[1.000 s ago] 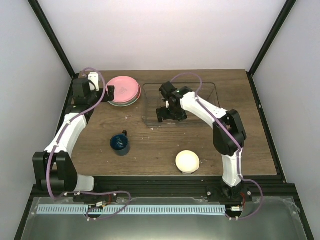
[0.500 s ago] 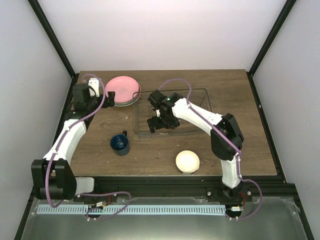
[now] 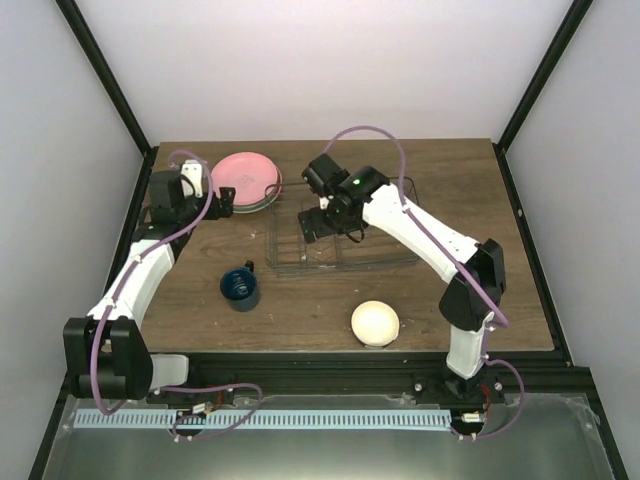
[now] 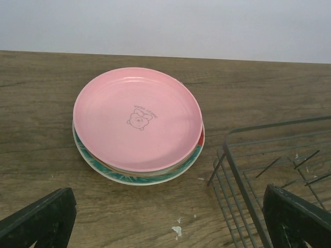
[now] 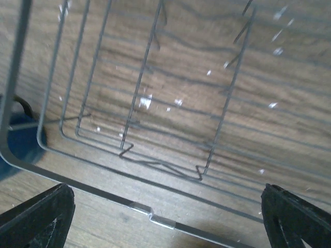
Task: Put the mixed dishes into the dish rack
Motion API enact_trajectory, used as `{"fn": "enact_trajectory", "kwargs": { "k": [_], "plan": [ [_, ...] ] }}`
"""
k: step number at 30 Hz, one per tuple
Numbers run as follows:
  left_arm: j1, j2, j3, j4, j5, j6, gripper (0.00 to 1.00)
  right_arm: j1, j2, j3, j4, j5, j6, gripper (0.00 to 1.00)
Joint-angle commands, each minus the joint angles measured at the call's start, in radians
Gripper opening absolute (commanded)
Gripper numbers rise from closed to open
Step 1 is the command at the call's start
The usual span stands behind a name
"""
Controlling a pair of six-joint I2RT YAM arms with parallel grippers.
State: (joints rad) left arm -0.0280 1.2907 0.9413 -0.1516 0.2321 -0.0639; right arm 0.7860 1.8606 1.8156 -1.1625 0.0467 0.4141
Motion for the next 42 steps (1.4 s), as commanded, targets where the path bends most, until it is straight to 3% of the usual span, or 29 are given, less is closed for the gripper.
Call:
{"fn": "enact_trajectory", "kwargs": {
  "k": [1,10,15,35,42],
  "plan": [
    [-0.014,0.021,0.02,-0.013,-0.006,-0.044,1.0,-0.092,-0.034,0.093,-0.027,0.087,-0.024,1.0],
    [-0.042,0.209,0.217,-0.278,-0.049,-0.098,1.0,-0.394,0.025,0.207,-0.015,0.182,-0.137,1.0],
    [-0.101,0.275,0.249,-0.303,-0.096,-0.104,1.0,-0.48,0.072,0.199,-0.034,0.208,-0.16,1.0],
    [-0.214,0.51,0.374,-0.289,-0.07,-0.13,1.0,-0.564,0.007,-0.22,0.163,0.142,-0.164,1.0],
    [-0.217,0.559,0.41,-0.29,-0.099,-0.126,1.0,-0.565,-0.03,-0.291,0.15,0.065,-0.142,1.0]
  ]
}}
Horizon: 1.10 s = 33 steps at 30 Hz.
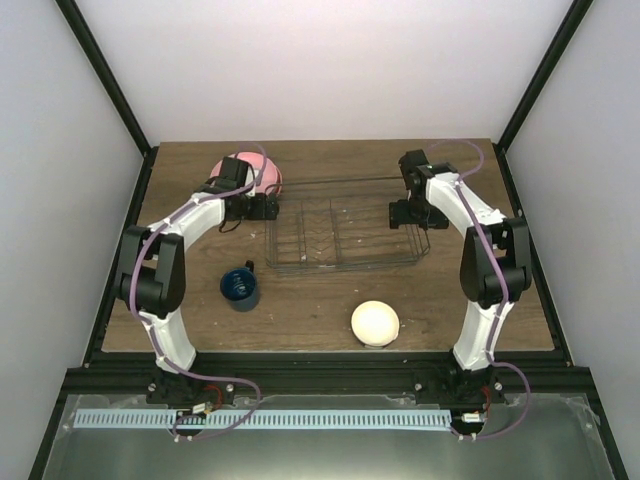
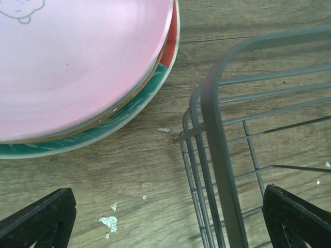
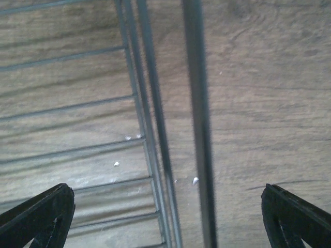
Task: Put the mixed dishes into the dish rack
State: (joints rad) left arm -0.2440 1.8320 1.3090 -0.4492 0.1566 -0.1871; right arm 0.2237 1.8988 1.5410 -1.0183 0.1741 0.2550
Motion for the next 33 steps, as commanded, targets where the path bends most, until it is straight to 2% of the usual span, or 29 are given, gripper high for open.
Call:
{"fn": "enact_trajectory", "kwargs": {
  "k": [1,7,19,28,33],
  "plan": [
    [-0.001,0.024,0.048,0.007,-0.028,0.001,1.0,-0.004,-0.083,-0.028,-0.001,-0.093,0.025,1.0],
    [-0.001,0.08,0.104,-0.004,-0.046,0.011,1.0,0.001,-0.16,-0.1,-0.039,-0.252,0.076,1.0],
    [0.0,0.134,0.155,0.003,-0.059,0.008,1.0,0.058,-0.225,-0.215,-0.056,-0.3,0.117,1.0],
    [-0.001,0.145,0.195,-0.004,-0.067,0.001,1.0,0.109,-0.251,-0.233,-0.08,-0.275,0.146,1.0],
    [0.0,0.109,0.188,-0.001,-0.075,-0.006,1.0,0.109,-0.247,-0.202,-0.14,-0.154,0.129,1.0]
  ]
}}
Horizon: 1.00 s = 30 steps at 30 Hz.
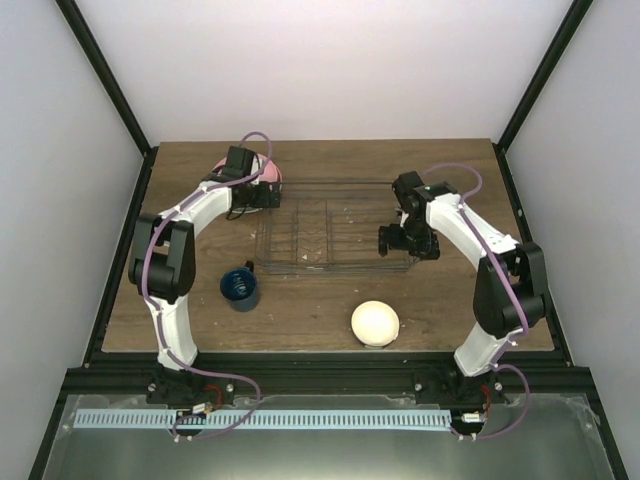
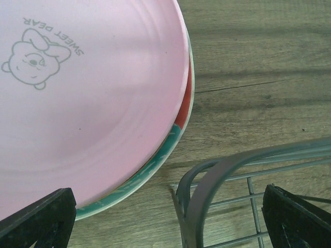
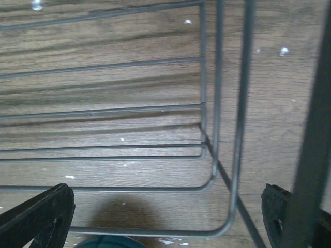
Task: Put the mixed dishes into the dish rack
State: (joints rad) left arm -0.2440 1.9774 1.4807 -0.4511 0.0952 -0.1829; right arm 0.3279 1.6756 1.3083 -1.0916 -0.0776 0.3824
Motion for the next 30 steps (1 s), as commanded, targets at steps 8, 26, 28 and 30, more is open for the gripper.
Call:
{"fn": "enact_trajectory", "kwargs": {
  "k": [8,26,28,30],
  "plan": [
    [0.003,-0.11,0.036,-0.068,-0.14,-0.009,1.0,-0.077,-0.034,0.091,-0.117,0.356,-0.034,1.0],
    [0.242,-0.141,0.222,-0.297,-0.279,0.036,1.0,-0.146,0.069,0.455,-0.108,0.285,-0.15,1.0],
    [0.242,-0.156,0.208,-0.314,-0.222,0.058,1.0,-0.146,0.064,0.45,-0.114,0.282,-0.149,1.0],
    [0.242,-0.186,0.17,-0.335,-0.167,0.076,1.0,-0.146,0.054,0.44,-0.107,0.271,-0.146,1.0]
  ]
}}
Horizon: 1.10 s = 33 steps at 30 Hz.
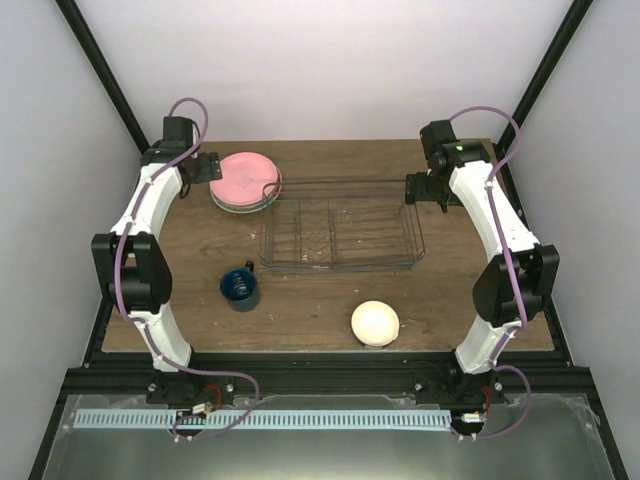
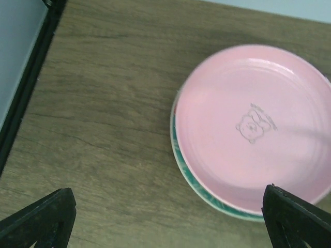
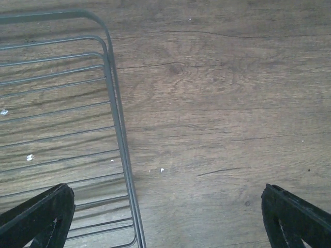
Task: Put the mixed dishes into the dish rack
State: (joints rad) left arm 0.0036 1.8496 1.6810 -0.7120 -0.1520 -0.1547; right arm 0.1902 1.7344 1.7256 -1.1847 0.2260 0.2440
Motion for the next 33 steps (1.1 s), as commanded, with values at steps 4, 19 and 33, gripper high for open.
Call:
{"fn": "enact_trajectory", "kwargs": {
  "k": [4,19,33],
  "plan": [
    [-0.007,-0.155,-0.152,-0.125,0.156,0.055,1.0,-0.006,-0.023,0.008,0.02,-0.079,-0.008,1.0],
    [-0.147,-0.564,-0.595,-0.454,0.163,-0.252,1.0,0.083,0.192,0.29,0.018,-0.132,-0.042,1.0],
    [-0.163,-0.652,-0.813,-0.396,0.253,-0.317,1.0,0.139,0.192,0.281,0.063,-0.121,-0.051,0.98]
  ]
}}
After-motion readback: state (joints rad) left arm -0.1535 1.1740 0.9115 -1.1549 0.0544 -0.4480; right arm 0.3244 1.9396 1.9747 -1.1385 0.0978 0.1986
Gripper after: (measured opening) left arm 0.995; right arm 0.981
